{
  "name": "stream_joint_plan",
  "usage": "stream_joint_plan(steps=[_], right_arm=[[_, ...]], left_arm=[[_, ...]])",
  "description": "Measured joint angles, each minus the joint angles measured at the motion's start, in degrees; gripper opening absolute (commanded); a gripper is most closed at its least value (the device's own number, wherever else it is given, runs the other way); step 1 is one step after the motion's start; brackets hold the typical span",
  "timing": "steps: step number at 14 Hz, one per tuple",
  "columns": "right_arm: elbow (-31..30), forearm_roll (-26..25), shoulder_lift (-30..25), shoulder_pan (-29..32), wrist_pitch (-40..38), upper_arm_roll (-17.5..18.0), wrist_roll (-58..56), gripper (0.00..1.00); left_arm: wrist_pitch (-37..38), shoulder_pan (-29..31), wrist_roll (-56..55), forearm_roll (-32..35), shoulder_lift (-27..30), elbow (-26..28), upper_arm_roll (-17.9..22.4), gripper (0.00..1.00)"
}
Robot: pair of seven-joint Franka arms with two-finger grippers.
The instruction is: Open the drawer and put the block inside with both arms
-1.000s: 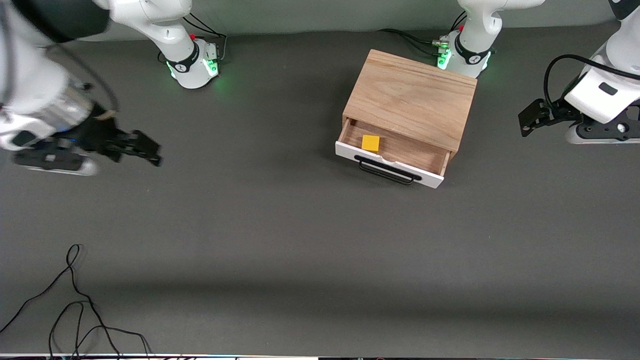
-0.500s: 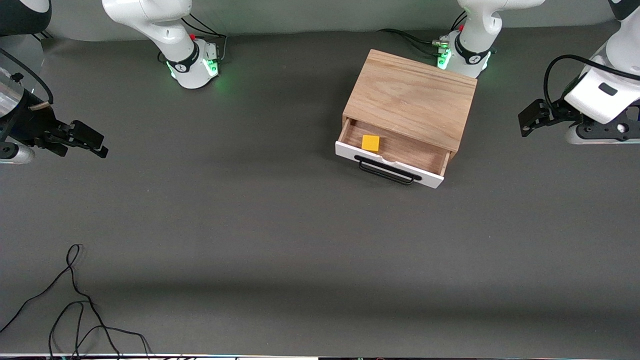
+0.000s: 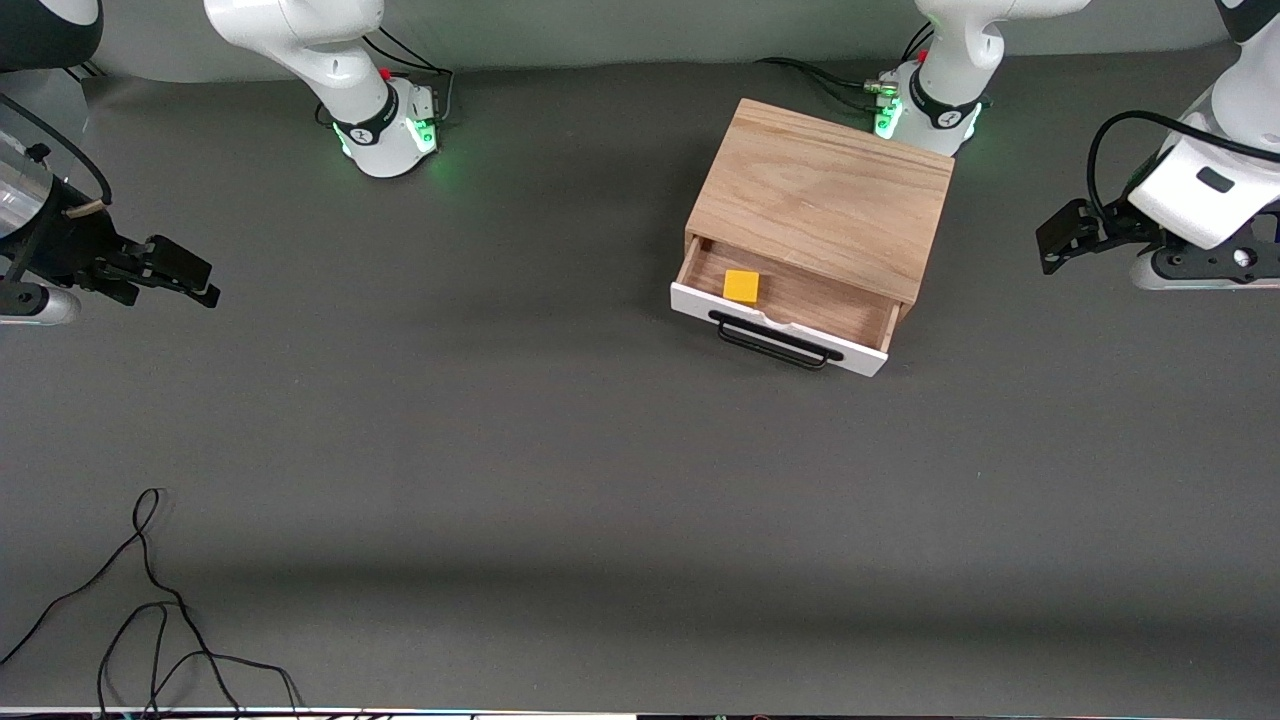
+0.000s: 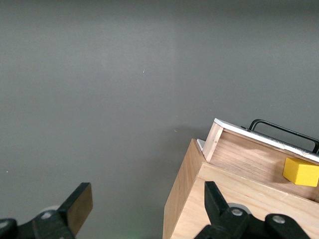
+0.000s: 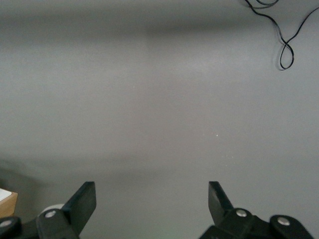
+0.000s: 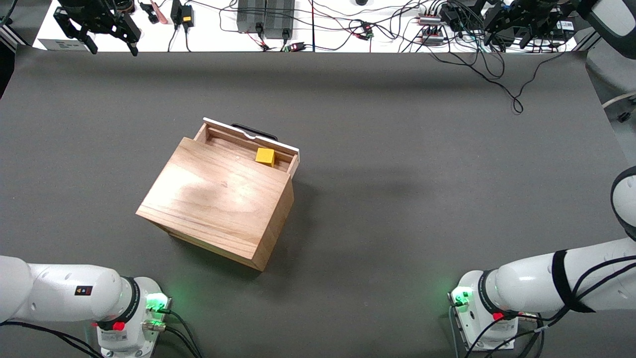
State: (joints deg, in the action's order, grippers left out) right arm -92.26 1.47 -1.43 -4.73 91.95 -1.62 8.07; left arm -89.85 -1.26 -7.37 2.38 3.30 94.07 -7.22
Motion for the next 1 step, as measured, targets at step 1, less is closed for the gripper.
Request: stream_joint_plan(steps=[1], right_arm=[[0.0, 0.0, 0.0, 0.0, 0.0, 0.0, 0.0, 1.0]], left_arm=[[0.0, 0.0, 0.0, 0.0, 0.0, 0.0, 0.0, 1.0]])
